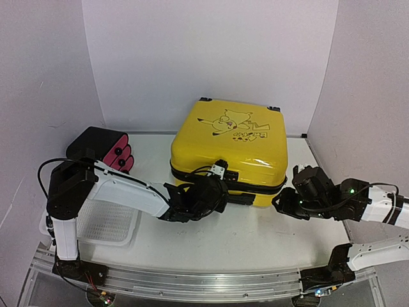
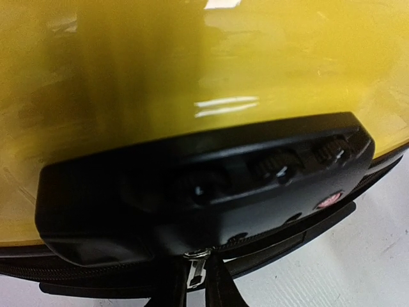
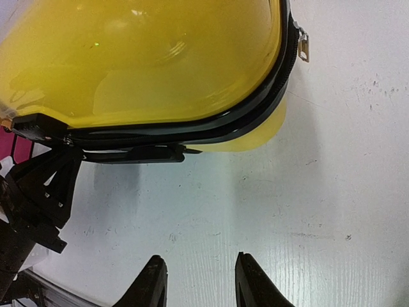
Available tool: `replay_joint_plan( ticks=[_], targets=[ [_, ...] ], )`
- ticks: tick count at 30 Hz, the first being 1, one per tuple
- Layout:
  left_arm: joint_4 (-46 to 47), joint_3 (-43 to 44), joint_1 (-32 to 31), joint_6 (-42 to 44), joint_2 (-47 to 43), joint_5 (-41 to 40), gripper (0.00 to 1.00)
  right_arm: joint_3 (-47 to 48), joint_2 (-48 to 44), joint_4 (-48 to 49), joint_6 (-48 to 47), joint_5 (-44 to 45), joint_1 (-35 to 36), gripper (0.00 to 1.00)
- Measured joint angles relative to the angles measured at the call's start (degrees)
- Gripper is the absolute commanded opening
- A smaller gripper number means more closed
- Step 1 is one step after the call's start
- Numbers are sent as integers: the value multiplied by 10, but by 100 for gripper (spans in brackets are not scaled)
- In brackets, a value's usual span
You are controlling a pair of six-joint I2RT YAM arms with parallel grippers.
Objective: Open, take out, and arrange the luggage
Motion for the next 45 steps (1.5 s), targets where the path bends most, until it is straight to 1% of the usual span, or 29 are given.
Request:
replay_joint_plan(
  ticks=[12,17,27,34,37,41,42,45],
  targets=[
    [87,-53,11,32,-17,49,0,0,27,3,3,-9,0,35],
    [118,-71,16,46,-21,66,0,0,47,12,3,-18,0,34],
    [149,-99,25,51,-37,99,0,0,70,31,7,-29,0,33],
    [149,-116,28,67,-57,95,0,2,92,49,17,-30,1,29],
    [147,-129,40,63,-79,93,0,7,109,55,19,-30,1,28],
    [146,-155,74,36,-125,133,0,16,122,65,19,-30,1,28],
    [144,-160,81,33,-137,142,5,17,123,66,19,-30,1,28],
    [143,-169,91,25,-161,167,33,17,122,70,20,-30,1,29]
  ],
)
